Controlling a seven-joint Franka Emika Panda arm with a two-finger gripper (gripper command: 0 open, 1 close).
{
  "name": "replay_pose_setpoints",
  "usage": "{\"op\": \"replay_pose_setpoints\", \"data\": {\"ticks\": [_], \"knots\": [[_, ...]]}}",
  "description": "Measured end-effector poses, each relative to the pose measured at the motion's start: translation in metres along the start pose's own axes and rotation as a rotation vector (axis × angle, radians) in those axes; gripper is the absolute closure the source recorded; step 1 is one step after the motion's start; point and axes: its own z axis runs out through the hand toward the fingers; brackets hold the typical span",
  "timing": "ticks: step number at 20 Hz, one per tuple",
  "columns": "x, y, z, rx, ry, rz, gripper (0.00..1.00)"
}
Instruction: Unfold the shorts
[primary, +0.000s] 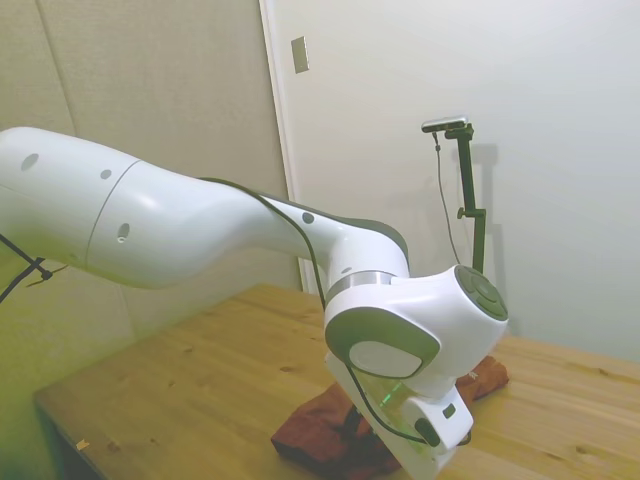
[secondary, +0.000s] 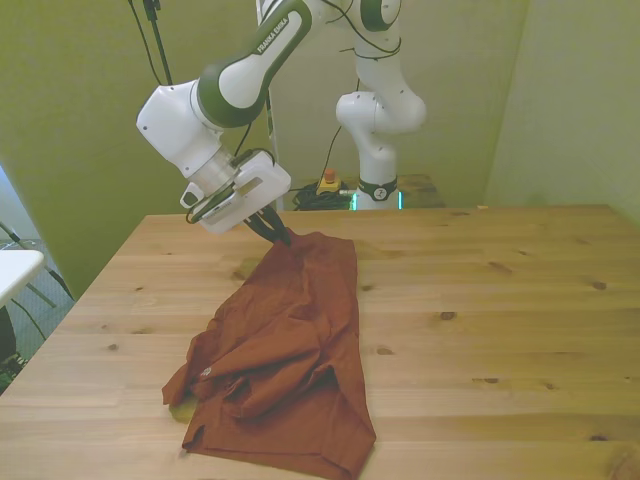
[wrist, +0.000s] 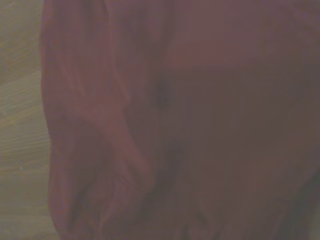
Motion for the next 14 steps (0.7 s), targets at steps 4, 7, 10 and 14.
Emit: {"op": "replay_pose_setpoints", "data": {"ticks": [4, 7, 10, 14], "knots": [[0.000, -0.011, -0.014, -0.003, 0.029, -0.020, 1.00], [-0.009, -0.041, -0.019, -0.034, 0.047, -0.065, 1.00], [-0.033, -0.087, -0.016, -0.112, 0.068, -0.132, 1.00], [-0.072, -0.144, 0.001, -0.190, 0.083, -0.217, 1.00]]}}
